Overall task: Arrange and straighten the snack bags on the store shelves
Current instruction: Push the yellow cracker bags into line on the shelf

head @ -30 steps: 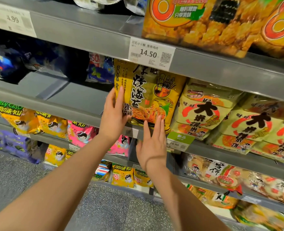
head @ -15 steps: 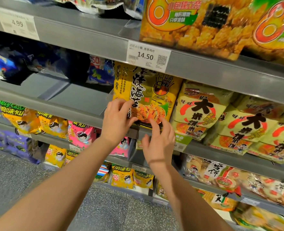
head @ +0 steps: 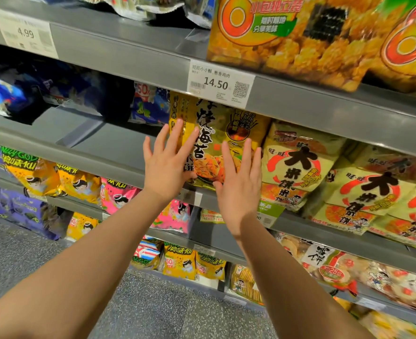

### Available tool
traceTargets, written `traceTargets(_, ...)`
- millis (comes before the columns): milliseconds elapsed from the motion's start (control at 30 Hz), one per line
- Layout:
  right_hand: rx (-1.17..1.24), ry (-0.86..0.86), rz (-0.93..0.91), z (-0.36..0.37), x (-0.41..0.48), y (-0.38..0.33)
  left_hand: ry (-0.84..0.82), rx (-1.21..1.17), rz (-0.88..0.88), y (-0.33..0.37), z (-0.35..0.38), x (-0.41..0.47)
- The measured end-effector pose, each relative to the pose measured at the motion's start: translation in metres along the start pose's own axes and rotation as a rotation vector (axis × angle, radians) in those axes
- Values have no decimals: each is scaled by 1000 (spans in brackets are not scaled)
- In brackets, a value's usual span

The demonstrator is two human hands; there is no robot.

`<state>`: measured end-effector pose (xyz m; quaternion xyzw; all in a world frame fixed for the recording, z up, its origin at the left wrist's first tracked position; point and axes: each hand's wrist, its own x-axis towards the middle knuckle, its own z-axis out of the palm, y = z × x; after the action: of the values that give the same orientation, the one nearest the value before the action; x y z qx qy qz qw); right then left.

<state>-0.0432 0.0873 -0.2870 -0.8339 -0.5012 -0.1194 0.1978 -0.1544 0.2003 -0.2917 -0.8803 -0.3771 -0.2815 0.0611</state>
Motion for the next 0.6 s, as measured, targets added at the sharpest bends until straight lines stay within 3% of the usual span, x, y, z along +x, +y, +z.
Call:
traceTargets(367, -68, 11, 21, 16, 1, 1, -24, -18, 13, -1, 10, -1)
traceTargets(600, -63, 50, 14, 13, -6, -2, -87, -33, 155, -25, 5, -4)
